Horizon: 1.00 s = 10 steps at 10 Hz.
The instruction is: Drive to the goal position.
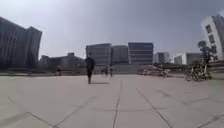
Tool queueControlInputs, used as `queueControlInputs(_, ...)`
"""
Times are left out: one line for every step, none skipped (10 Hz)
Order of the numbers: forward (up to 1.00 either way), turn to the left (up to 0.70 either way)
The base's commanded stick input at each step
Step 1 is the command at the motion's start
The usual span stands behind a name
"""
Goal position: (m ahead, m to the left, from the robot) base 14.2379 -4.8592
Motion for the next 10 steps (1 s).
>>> queueControlInputs(0.85,0.00)
queueControlInputs(0.85,0.00)
queueControlInputs(0.85,0.00)
queueControlInputs(0.85,0.00)
queueControlInputs(0.85,0.00)
queueControlInputs(0.85,0.00)
queueControlInputs(0.85,0.00)
queueControlInputs(0.85,0.00)
queueControlInputs(0.85,0.00)
queueControlInputs(0.85,0.00)
